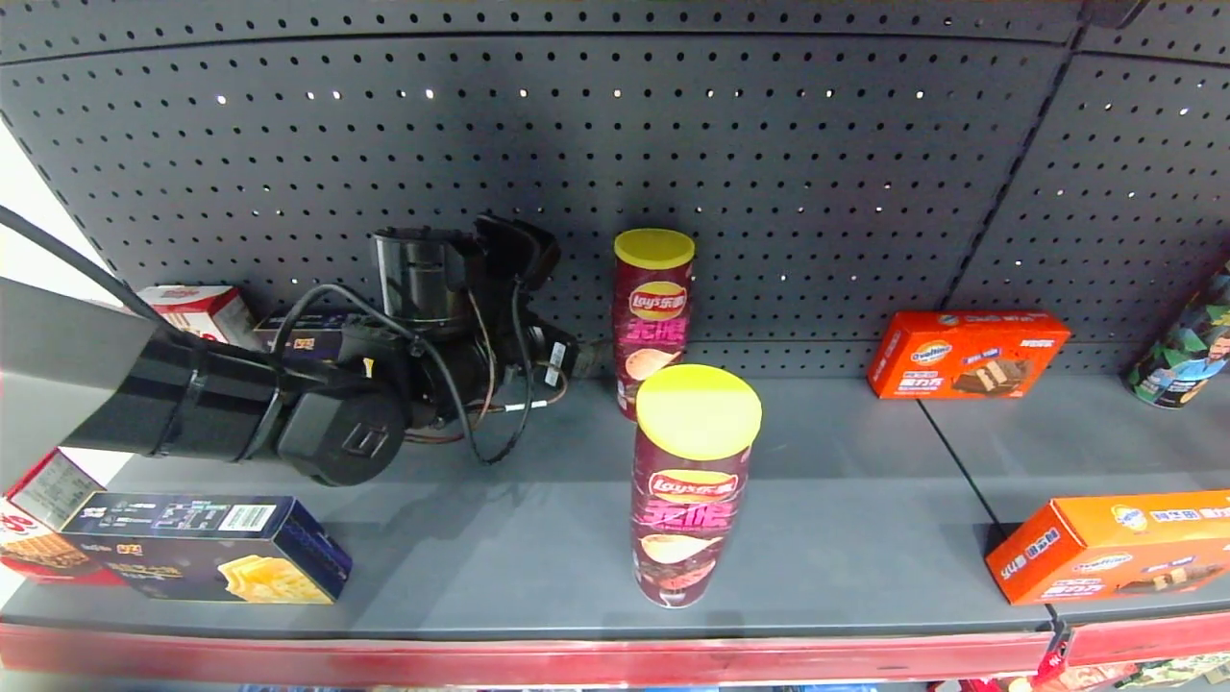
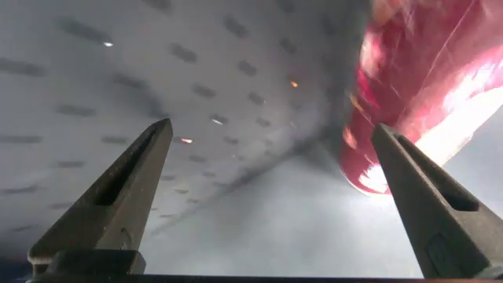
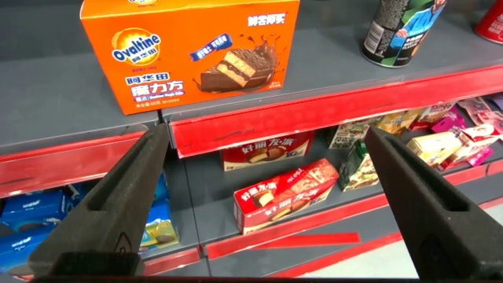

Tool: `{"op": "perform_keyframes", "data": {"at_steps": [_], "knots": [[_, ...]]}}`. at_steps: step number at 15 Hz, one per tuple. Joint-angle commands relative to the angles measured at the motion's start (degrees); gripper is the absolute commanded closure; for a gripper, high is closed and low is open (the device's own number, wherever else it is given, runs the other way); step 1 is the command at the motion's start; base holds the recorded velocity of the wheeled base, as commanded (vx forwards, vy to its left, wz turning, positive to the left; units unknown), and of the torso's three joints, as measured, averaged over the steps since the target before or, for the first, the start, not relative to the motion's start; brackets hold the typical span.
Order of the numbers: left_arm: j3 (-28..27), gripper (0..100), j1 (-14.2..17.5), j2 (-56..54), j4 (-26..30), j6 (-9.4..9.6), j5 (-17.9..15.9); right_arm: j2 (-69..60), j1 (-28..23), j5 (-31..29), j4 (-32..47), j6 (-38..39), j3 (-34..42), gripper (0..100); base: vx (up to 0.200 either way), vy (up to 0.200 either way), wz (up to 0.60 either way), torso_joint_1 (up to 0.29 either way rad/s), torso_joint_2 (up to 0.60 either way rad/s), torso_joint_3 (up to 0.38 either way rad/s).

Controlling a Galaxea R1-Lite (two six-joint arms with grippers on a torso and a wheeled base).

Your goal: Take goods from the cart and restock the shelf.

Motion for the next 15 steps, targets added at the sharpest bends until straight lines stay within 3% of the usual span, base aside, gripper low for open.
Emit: {"op": "perform_keyframes", "data": {"at_steps": [1, 5, 10, 15], "knots": [[2.8, 0, -0.1, -6.0, -0.1, -0.08, 0.8, 0.1, 0.0, 0.0, 0.0, 0.0, 0.0, 0, 0.000, 0.000, 0.00, 0.000, 0.00, 0.000], [17.5, 0, -0.3, -24.3, 0.3, -0.08, 3.4, 0.1, 0.0, 0.0, 0.0, 0.0, 0.0, 0, 0.000, 0.000, 0.00, 0.000, 0.00, 0.000], [35.9, 0, 3.2, -42.4, -0.4, -0.34, 4.5, 0.1, 0.0, 0.2, 0.0, -0.1, 0.0, 0, 0.000, 0.000, 0.00, 0.000, 0.00, 0.000], [42.9, 0, 5.4, -50.5, 0.3, -0.60, 7.1, 0.1, 0.0, 0.0, 0.3, -0.2, -0.1, 0, 0.000, 0.000, 0.00, 0.000, 0.00, 0.000]]}}
